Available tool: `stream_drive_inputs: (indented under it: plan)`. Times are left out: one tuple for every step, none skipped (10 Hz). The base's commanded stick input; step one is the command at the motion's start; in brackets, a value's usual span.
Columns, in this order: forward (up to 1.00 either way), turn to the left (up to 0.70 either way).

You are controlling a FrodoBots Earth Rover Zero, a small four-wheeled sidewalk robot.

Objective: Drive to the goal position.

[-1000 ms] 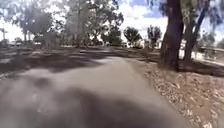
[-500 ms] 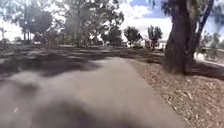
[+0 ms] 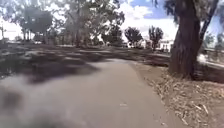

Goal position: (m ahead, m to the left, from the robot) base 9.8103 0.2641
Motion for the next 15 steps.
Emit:
stream_drive_inputs:
  plan:
    - [0.7,0.0]
    - [0.7,0.0]
    - [0.7,0.0]
    - [0.7,0.35]
    - [0.7,0.26]
    - [0.7,0.17]
    - [0.7,0.08]
    - [0.7,0.15]
    - [0.7,0.11]
    - [0.7,0.07]
    - [0.7,0.02]
    - [0.7,0.0]
    - [0.7,0.0]
    - [0.7,0.0]
    - [0.7,0.0]
